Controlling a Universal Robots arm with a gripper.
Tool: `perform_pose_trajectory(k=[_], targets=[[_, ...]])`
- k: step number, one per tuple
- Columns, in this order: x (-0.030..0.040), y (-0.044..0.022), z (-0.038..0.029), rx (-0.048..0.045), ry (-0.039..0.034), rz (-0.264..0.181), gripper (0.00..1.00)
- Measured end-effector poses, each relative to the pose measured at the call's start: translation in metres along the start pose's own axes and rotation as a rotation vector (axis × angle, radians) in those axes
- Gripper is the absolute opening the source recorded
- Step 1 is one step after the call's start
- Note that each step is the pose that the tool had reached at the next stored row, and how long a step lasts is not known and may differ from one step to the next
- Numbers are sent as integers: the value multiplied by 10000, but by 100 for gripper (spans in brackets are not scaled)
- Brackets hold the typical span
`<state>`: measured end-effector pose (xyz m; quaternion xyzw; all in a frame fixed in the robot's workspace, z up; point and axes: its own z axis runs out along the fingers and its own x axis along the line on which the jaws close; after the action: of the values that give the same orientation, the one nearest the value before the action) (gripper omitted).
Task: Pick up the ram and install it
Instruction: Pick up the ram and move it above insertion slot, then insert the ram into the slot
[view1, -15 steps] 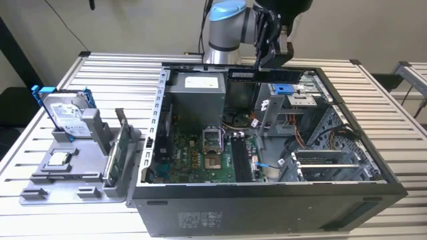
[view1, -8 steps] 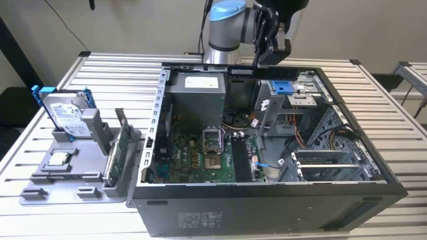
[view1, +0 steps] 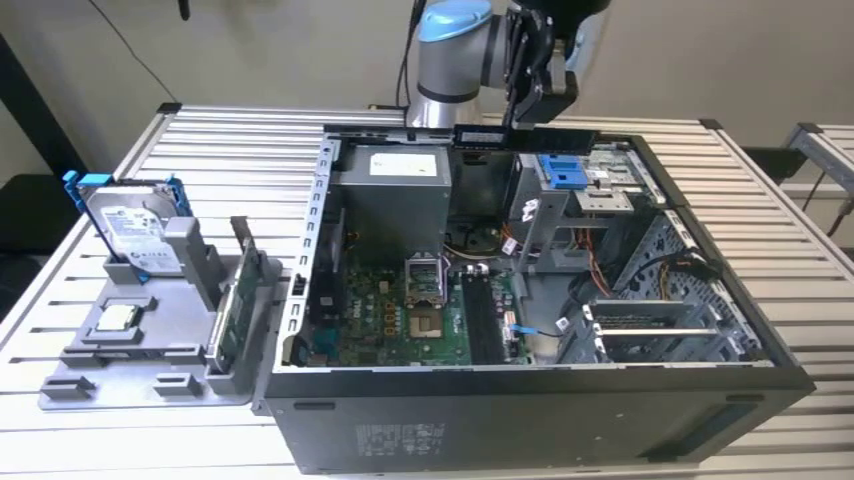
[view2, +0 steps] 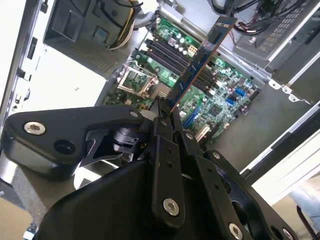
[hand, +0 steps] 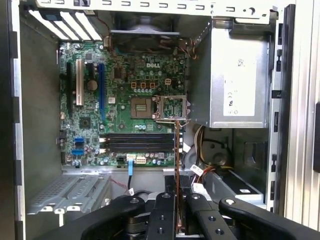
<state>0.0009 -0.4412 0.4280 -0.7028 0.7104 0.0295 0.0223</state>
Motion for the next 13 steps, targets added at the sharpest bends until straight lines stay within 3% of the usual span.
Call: perform_pose_trajectory(k=[13], targets=[[-57, 1, 5, 0, 0, 0, 14]])
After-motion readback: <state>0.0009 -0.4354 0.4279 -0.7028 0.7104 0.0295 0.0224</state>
